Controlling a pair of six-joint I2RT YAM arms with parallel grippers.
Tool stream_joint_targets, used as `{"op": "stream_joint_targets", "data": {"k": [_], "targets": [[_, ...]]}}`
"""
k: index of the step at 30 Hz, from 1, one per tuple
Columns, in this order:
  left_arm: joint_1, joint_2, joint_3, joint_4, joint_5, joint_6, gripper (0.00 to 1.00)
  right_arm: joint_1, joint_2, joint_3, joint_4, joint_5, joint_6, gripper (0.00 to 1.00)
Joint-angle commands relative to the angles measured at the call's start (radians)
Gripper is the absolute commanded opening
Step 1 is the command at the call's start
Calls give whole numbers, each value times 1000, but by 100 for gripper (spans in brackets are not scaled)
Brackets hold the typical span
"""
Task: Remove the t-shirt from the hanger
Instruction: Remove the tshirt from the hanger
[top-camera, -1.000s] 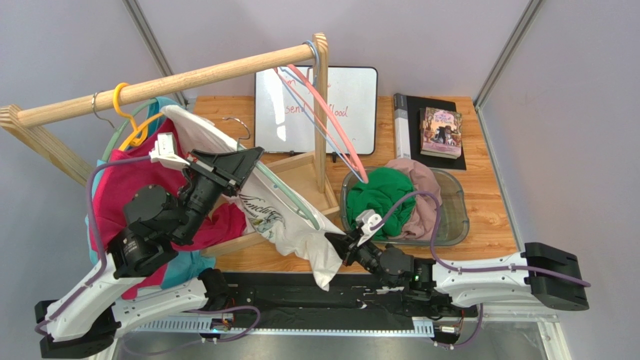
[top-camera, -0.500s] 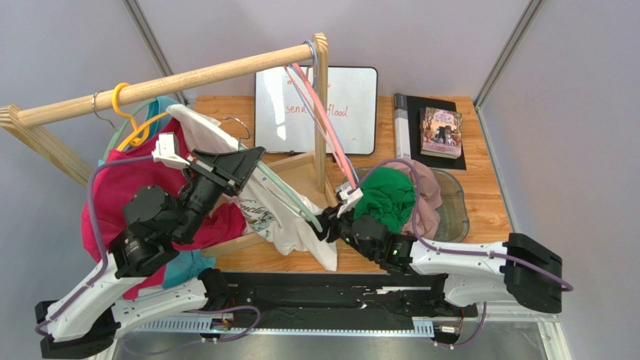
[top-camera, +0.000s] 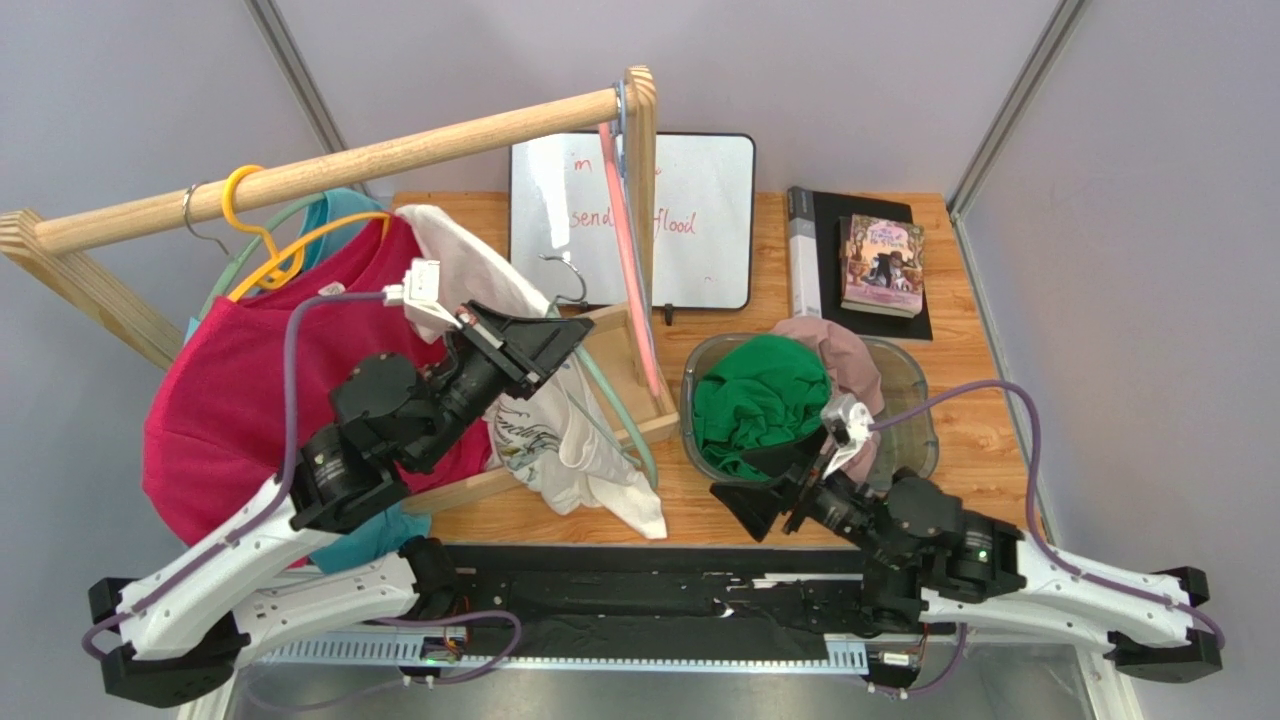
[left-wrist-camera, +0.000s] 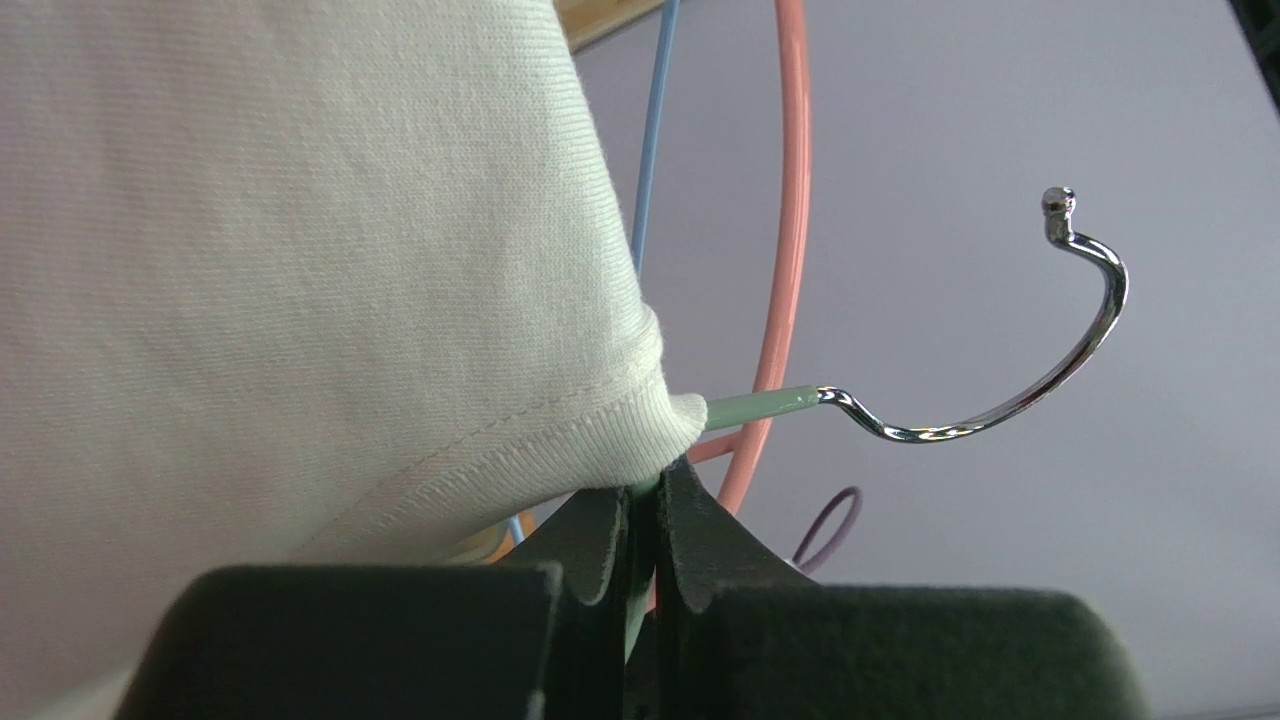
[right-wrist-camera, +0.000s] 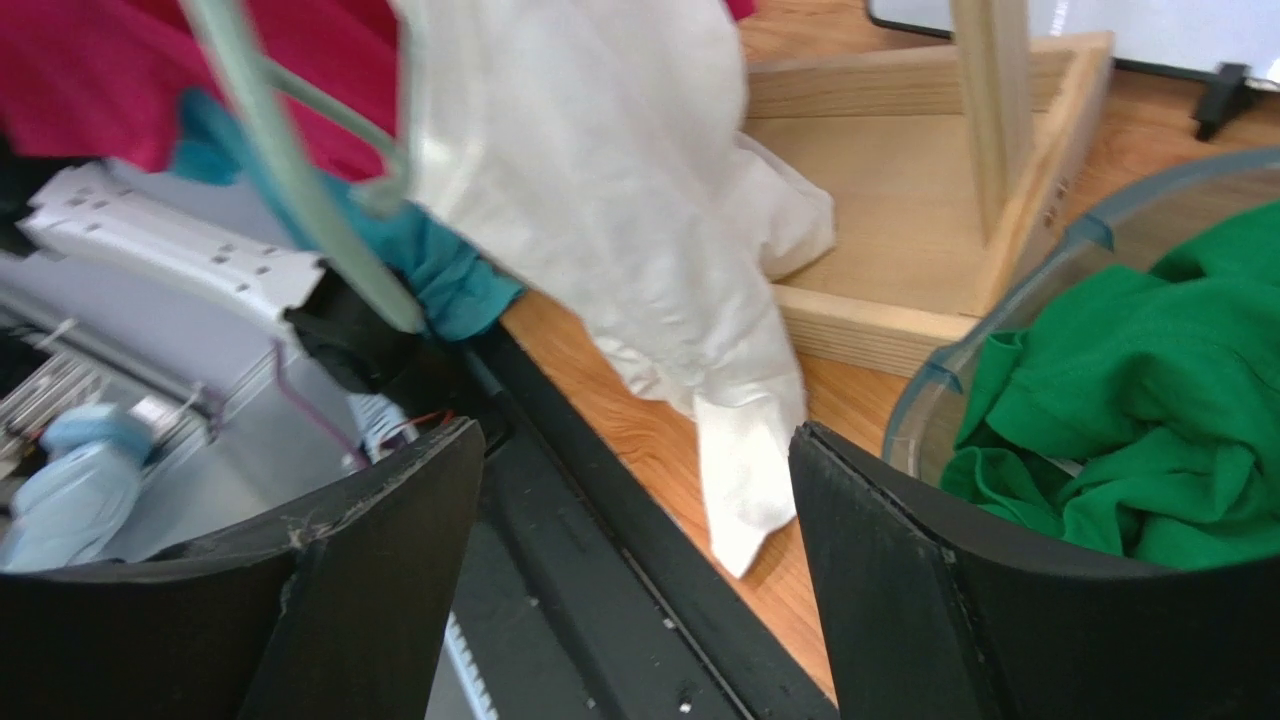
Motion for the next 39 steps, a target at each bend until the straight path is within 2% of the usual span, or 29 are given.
{"op": "stream_joint_targets", "data": {"k": [1, 5, 7, 11, 20, 24, 27, 28, 30, 31, 33, 34, 36, 39], "targets": [[1, 17, 25, 76, 91, 41, 0, 5, -2, 138, -88, -203, -83, 81], [1, -4, 1, 73, 121, 15, 0, 7, 185, 320, -84, -252, -123, 82], [1, -18, -30, 86, 124, 3, 0, 7, 312, 369, -67, -289, -137, 82], [1, -59, -76, 95, 125, -43, 0, 13, 455, 426, -1, -315, -132, 81], [1, -110, -87, 60, 85, -49, 0, 62, 601, 431, 136, -243, -114, 57], [1, -129, -103, 52, 81, -61, 0, 79, 665, 474, 156, -199, -124, 56], [1, -147, -128, 69, 98, -78, 0, 80, 693, 492, 160, -142, -129, 40], [1, -153, -134, 84, 104, -80, 0, 80, 696, 495, 160, -133, -129, 22], [1, -162, -125, 83, 127, -48, 0, 79, 696, 511, 127, -94, -126, 5], [1, -164, -116, 60, 136, -29, 5, 83, 689, 517, 108, -81, -120, 0], [1, -167, -71, 9, 153, 43, 19, 83, 672, 535, 43, -61, -111, 0], [1, -170, -58, -58, 157, 90, 40, 85, 647, 540, 19, -51, -95, 0], [1, -179, -36, -135, 159, 136, 56, 86, 617, 540, -25, -45, -80, 0], [1, -210, -34, -189, 177, 221, 60, 86, 565, 543, -67, -36, -55, 0]]}}
